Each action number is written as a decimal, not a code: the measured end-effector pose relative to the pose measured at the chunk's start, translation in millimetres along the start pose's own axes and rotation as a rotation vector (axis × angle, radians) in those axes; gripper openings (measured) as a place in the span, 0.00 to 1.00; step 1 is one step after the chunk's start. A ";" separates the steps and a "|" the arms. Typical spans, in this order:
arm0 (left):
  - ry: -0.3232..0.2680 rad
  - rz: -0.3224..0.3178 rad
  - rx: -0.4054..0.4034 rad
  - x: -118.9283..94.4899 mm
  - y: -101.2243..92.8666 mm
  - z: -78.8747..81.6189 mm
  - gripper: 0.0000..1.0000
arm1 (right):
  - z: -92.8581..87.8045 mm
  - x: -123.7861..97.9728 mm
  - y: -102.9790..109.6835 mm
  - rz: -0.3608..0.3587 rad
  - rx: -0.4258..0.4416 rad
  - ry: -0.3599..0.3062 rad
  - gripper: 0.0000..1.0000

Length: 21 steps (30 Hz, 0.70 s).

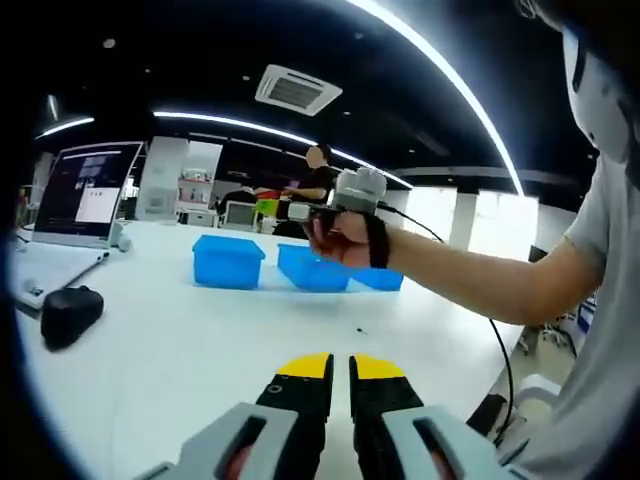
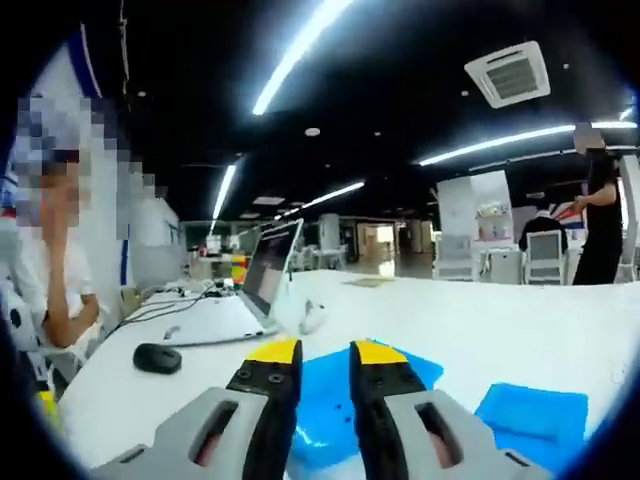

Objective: Pick up the resistors one by one and place each resistor into its matching bin, sorting the parts by color and model until every resistor is separated into the correct bin for its type

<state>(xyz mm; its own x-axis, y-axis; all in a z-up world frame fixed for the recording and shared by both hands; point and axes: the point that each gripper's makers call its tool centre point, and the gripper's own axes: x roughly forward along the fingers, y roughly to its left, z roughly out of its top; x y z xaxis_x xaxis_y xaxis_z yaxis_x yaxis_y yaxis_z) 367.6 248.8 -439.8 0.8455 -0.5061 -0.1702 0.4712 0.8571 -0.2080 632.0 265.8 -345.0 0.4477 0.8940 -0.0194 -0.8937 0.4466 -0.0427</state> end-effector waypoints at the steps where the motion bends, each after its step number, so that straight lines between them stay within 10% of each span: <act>1: 0.000 0.000 0.000 0.2 0.0 0.1 0.10 | 0.1 -4.1 6.4 0.038 -0.032 0.018 0.21; 11: 0.008 -0.016 -0.002 7.5 -5.2 -2.7 0.10 | -18.7 -62.8 60.5 0.353 -0.244 0.237 0.18; 21: 0.002 -0.008 0.005 2.0 -4.1 -1.6 0.10 | -79.4 -138.6 131.4 0.872 -0.688 0.670 0.17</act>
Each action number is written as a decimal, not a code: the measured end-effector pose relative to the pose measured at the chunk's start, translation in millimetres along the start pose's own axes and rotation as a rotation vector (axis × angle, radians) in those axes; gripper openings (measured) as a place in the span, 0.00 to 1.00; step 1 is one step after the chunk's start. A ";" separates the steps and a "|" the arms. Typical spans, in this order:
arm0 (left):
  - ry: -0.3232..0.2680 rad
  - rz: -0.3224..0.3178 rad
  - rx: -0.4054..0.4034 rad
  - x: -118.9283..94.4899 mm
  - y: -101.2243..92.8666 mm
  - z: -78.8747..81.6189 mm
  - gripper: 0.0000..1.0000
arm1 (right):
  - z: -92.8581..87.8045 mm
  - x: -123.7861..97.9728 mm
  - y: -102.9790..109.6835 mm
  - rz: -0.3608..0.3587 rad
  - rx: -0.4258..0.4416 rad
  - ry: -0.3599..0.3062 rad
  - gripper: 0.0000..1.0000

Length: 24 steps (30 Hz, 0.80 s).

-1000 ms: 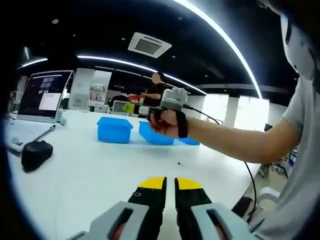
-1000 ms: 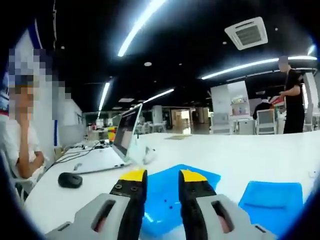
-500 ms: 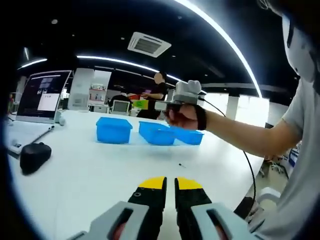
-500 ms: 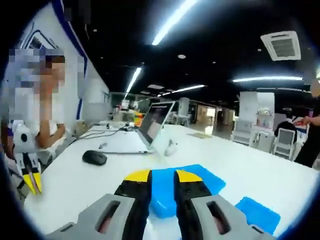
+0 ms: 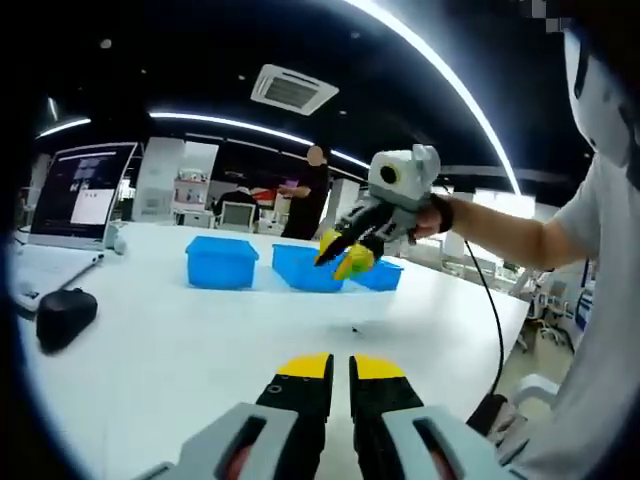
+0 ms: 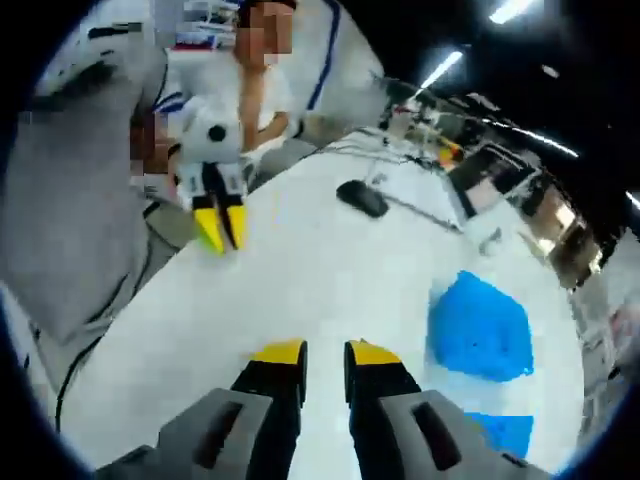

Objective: Pick up the resistors one by one and place each resistor into its matching bin, sorting the parts by color and model until every resistor is separated into the correct bin for its type

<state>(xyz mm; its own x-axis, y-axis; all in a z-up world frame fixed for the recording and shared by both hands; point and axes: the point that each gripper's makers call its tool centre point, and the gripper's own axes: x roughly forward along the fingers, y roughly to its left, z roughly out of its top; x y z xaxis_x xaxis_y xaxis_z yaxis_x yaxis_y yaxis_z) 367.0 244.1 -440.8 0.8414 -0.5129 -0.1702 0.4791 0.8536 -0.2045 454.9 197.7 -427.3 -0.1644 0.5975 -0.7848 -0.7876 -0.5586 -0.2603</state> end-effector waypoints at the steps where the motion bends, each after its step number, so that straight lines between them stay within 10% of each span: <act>1: 0.000 0.002 -0.001 -0.8 0.0 -0.5 0.10 | -5.2 2.2 8.9 0.049 -0.057 0.054 0.16; 7: -0.014 0.008 -0.006 -4.4 -3.5 2.1 0.10 | -43.4 10.0 39.4 0.268 -0.385 0.305 0.10; 24: -0.027 0.024 -0.019 -8.7 -0.3 2.5 0.10 | -53.0 25.0 33.4 0.378 -0.430 0.340 0.07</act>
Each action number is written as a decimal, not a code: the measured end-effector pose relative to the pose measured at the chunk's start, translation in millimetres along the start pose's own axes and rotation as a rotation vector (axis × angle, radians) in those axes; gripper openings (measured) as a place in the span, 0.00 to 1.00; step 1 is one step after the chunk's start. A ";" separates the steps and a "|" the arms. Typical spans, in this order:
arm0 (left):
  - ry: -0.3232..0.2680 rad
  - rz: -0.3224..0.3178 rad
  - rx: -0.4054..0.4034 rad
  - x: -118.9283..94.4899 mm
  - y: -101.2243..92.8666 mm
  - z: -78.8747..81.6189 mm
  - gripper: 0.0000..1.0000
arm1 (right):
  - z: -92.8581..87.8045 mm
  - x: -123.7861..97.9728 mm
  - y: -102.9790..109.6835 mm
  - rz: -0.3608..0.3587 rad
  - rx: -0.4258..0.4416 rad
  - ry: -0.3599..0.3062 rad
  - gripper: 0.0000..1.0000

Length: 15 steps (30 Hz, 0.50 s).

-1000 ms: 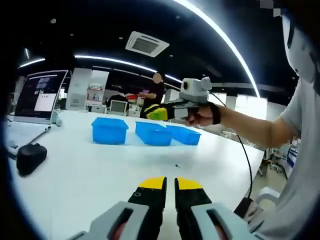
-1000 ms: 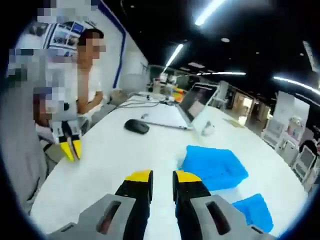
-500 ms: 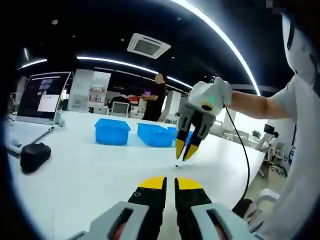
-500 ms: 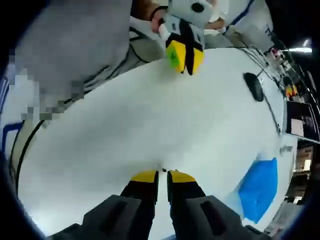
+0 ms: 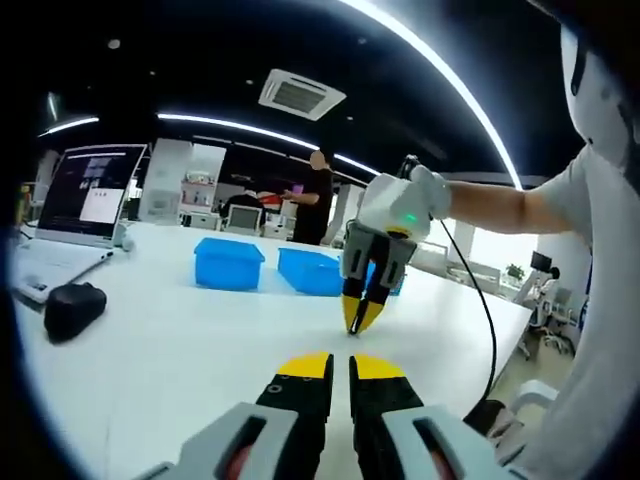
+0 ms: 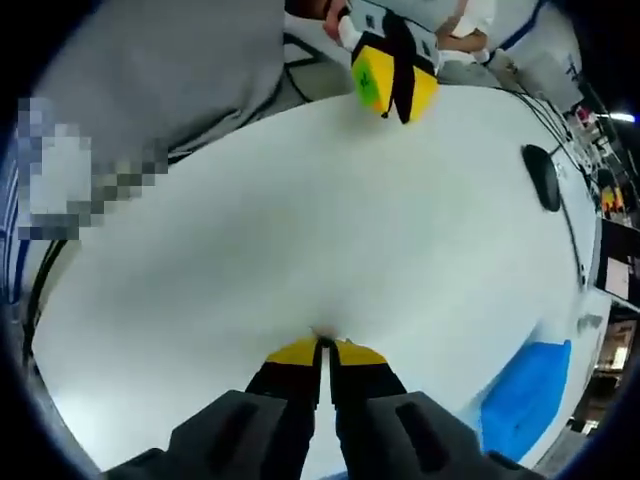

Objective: Pick up the resistors one by one and place each resistor into its matching bin, sorting the parts by color and model until every resistor is separated into the correct bin for its type

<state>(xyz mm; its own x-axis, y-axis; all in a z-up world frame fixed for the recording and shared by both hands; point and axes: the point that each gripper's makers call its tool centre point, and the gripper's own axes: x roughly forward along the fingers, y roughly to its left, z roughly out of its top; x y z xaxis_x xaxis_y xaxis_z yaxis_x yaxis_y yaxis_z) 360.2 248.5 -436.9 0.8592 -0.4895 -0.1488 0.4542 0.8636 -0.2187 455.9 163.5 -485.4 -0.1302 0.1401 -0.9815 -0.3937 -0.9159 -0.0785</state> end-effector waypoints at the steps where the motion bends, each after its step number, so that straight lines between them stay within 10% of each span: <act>1: 0.000 0.001 0.000 -0.5 0.3 0.0 0.10 | 0.6 0.4 0.2 -0.002 0.004 -0.003 0.07; 9: 0.002 0.010 -0.004 -1.7 8.1 -1.5 0.10 | 12.7 -5.2 -7.2 -0.090 0.110 -0.125 0.06; 15: 0.004 0.004 -0.008 2.0 8.7 -1.8 0.10 | 31.0 -37.0 -53.7 -0.315 0.320 -0.412 0.06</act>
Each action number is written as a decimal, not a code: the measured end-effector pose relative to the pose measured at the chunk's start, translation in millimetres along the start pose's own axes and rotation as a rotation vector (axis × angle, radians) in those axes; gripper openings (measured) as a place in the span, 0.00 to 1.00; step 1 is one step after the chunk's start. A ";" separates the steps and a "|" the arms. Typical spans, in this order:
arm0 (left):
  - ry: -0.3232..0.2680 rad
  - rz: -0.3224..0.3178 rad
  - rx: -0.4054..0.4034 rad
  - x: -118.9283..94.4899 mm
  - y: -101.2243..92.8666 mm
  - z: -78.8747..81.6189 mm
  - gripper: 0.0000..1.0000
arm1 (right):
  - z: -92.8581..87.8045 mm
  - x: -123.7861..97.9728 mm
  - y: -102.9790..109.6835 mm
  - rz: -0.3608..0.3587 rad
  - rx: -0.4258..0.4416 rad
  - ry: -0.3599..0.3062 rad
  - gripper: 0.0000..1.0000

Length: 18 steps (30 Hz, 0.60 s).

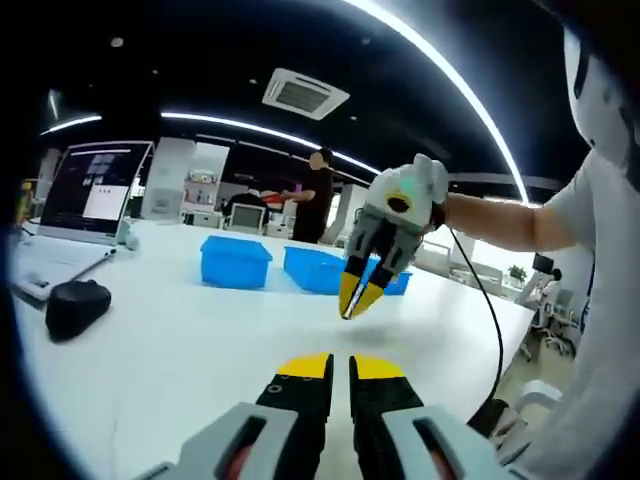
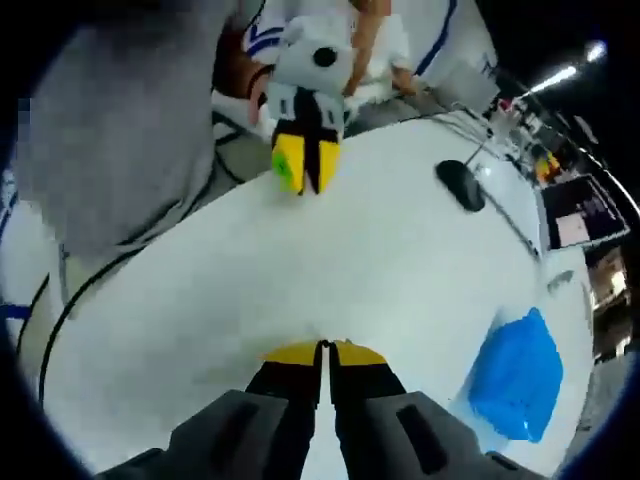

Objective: Pick up the resistors one by one and place each resistor into its matching bin, sorting the parts by color and model until every resistor is separated into the correct bin for its type

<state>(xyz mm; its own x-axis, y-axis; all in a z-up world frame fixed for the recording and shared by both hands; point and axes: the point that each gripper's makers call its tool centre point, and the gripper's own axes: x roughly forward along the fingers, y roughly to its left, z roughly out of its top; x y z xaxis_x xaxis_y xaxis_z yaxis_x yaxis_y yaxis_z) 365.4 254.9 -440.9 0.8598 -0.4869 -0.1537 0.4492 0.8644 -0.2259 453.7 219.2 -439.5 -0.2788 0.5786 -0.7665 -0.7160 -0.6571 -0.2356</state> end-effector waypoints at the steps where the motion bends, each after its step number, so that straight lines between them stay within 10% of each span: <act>1: 0.001 -0.001 0.000 0.5 -0.2 0.0 0.10 | 3.3 -2.1 -7.9 -0.036 0.027 -0.041 0.06; 11: 0.011 0.003 0.000 2.0 2.5 -1.7 0.10 | 10.5 -34.5 -109.6 -0.487 0.421 -0.462 0.06; 18: 0.015 -0.015 0.012 6.5 -1.7 1.3 0.10 | -38.7 -57.1 -191.3 -0.900 0.713 -0.565 0.06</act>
<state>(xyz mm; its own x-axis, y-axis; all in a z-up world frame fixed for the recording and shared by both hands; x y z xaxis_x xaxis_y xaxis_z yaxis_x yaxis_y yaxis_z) 370.6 250.4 -440.3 0.8492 -0.5018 -0.1646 0.4652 0.8583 -0.2166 631.3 293.2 -373.7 0.3742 0.9215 -0.1038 -0.9273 0.3730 -0.0313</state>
